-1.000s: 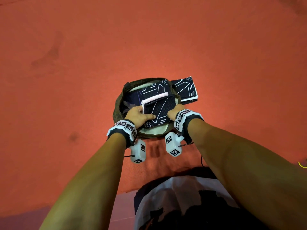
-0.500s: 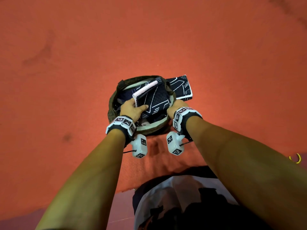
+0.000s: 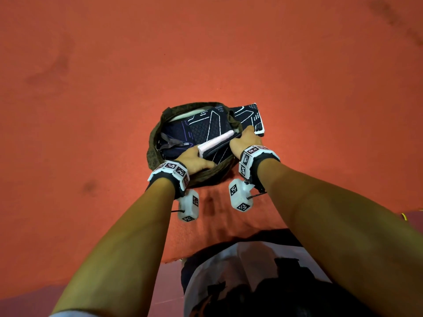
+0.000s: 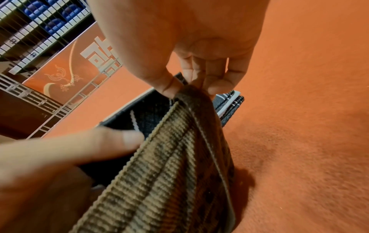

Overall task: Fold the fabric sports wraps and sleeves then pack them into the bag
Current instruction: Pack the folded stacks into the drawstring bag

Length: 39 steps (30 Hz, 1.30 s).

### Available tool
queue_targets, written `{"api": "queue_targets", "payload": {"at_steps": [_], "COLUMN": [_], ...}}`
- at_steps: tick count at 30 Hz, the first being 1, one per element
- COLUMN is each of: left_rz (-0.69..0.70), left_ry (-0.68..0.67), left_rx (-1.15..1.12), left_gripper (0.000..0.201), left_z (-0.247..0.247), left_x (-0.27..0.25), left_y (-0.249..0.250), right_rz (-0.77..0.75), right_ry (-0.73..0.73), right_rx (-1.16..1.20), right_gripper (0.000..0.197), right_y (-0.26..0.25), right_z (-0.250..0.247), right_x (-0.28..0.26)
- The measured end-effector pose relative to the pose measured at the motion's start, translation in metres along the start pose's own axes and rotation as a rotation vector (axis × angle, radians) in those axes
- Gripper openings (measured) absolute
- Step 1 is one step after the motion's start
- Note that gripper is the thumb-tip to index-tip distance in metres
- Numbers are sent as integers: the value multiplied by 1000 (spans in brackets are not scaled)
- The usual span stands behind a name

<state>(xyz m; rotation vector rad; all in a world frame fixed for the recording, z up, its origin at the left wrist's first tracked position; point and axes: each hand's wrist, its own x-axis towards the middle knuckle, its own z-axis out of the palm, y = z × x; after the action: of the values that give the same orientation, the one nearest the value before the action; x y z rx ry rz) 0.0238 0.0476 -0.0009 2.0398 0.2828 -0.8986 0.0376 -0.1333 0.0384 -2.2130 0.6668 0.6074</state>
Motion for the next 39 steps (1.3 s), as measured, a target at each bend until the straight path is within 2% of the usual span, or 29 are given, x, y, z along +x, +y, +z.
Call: {"api": "queue_targets", "payload": {"at_steps": [4,7,10,14,16,19,22,26,29,36,39], "left_rz": [104,122,63,47,43,27,32,55,61,140,165], "left_ry": [88,82,85,149,159,185,242,234,220,164,132], "left_rx": [-107,14,169,386,487,585,568,638,701,691,697], "left_gripper": [51,29,32,33,34,52,72,56,55,35,25], "left_z": [-12,-14,-14,-16,-17,-21,-27,-32,-29,-13,-6], "left_x": [-3,0,5,8,8,9,10,16,25,56,77], "left_y": [11,11,12,23,31,40,50,69,82,128,148], "right_rz": [-53,-74,-62,-58,-68,-95,-89,-77,-64,-36,-22], "right_ry": [-10,-36,-52,-56,-51,-77,-65,-42,-13,-42,-55], "right_rx": [-46,-63,-83,-111,-130,-179,-231,-228,-206,-166,-115], "right_gripper": [45,43,40,24,26,25,21,20,24,8,14], "right_y": [-7,-9,-4,-5,-9,-16,-18,-18,-18,-14,-9], "right_z": [-1,-1,-1,-4,-6,-7,-9,-14,-24,-58,-69], "right_x": [1,1,5,9,14,22,25,29,37,59,71]}}
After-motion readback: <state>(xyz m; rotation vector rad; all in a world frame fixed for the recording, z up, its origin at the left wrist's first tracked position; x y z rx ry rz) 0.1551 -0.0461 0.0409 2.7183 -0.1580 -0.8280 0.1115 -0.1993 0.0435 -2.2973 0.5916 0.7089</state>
